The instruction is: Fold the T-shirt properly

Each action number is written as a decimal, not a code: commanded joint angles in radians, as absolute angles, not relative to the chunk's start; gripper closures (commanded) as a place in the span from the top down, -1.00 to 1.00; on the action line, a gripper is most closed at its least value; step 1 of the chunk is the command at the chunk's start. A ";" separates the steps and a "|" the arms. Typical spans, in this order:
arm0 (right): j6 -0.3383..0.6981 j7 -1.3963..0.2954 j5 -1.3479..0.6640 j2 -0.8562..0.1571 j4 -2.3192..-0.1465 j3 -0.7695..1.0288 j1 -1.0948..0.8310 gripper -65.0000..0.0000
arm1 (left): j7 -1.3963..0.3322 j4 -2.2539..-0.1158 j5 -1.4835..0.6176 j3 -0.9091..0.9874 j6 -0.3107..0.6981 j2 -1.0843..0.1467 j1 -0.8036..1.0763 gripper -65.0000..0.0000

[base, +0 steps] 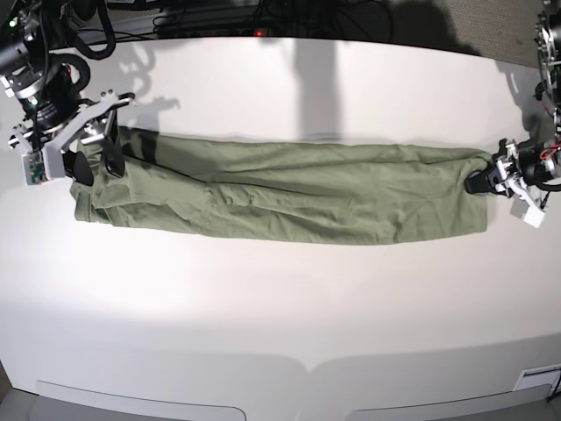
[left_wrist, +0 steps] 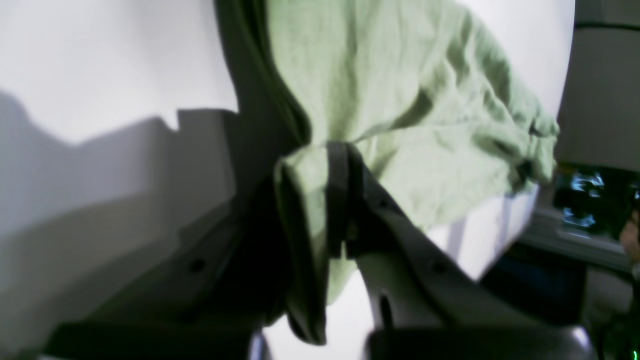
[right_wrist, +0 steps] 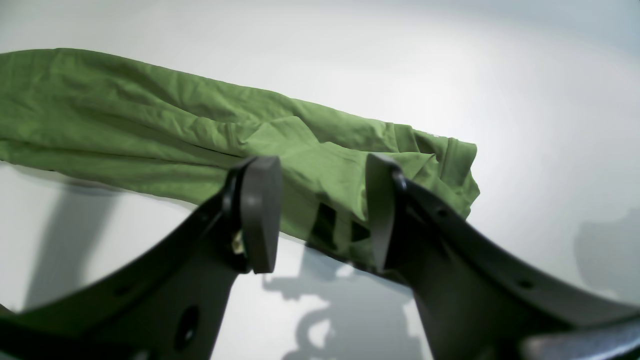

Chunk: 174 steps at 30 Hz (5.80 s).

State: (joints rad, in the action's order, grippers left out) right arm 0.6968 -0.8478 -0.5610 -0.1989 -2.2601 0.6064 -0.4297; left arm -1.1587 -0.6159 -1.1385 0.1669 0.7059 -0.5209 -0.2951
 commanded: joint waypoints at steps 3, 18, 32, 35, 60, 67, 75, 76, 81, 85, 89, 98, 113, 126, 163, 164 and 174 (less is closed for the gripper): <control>0.698 -0.828 -0.580 -0.208 -2.278 0.610 -0.427 -0.15 | -1.263 -0.665 -1.226 0.162 0.698 -0.530 -0.299 -1.00; 0.698 -0.832 -0.581 -0.208 -2.278 0.610 -0.427 -0.15 | -1.128 -0.905 -1.011 0.162 0.698 -0.532 -0.302 -1.00; 0.698 -0.831 -0.581 -0.208 -2.278 0.609 -0.427 -0.15 | -1.216 -1.243 -1.013 0.162 0.569 -0.523 -0.299 -1.00; 0.698 -0.831 -0.584 -0.208 -2.278 0.609 -0.424 -0.15 | -1.235 -1.290 -1.010 0.162 0.567 -0.490 -0.299 -1.00; 0.698 -0.831 -0.584 -0.208 -2.278 0.609 -0.410 -0.15 | -1.245 -1.292 -1.003 0.162 0.568 0.020 -0.282 -1.00; 0.698 -0.832 -0.584 -0.208 -2.278 0.609 -0.411 -0.15 | -1.234 -1.292 -0.835 0.162 0.568 0.064 -0.282 -1.00; 0.698 -0.831 -0.584 -0.208 -2.278 0.609 -0.410 -0.15 | -1.214 -1.291 -1.057 0.162 0.568 0.105 -0.279 -0.09; 0.698 -0.831 -0.584 -0.208 -2.278 0.609 -0.410 -0.15 | -1.234 -1.291 -1.082 0.162 0.568 0.118 -0.279 -0.05; 0.698 -0.831 -0.583 -0.208 -2.278 0.609 -0.410 -0.15 | -1.283 -1.290 -1.088 0.144 0.580 0.148 -0.274 -0.04; 0.698 -0.831 -0.584 -0.208 -2.278 0.609 -0.410 -0.15 | -1.283 -1.290 -0.997 0.142 0.624 0.146 -0.274 -0.04; 0.698 -0.831 -0.545 -0.208 -2.278 0.609 -0.410 -0.15 | -1.237 -1.290 -0.844 0.142 0.650 0.132 -0.268 -0.04; 0.523 -0.857 -0.419 -0.208 -2.208 0.609 -0.303 -0.15 | -1.121 -1.412 -0.642 0.040 0.685 0.147 -0.271 -0.06; 0.546 -1.040 -0.483 -0.406 -1.666 0.609 -0.050 0.44 | -0.873 -1.699 -0.199 -0.268 0.533 0.108 -0.267 -0.06; 0.633 -0.948 -0.616 -0.548 -1.195 0.609 0.029 0.44 | -0.921 -1.699 -0.182 -0.316 0.455 0.107 -0.262 -0.06; 0.698 -1.190 -1.001 -0.477 -1.008 0.609 0.119 -0.84 | -0.857 -1.699 0.052 -0.315 0.279 -0.026 -0.016 -0.06; 0.698 -1.191 -1.005 -0.476 -1.008 0.609 0.122 -1.00 | -0.858 -1.699 0.052 -0.315 0.279 -0.026 -0.016 -0.06; 0.698 -1.358 -1.145 -0.474 -1.011 0.608 0.227 -1.00 | -0.738 -1.605 0.168 -0.315 0.233 -0.035 -0.015 -0.06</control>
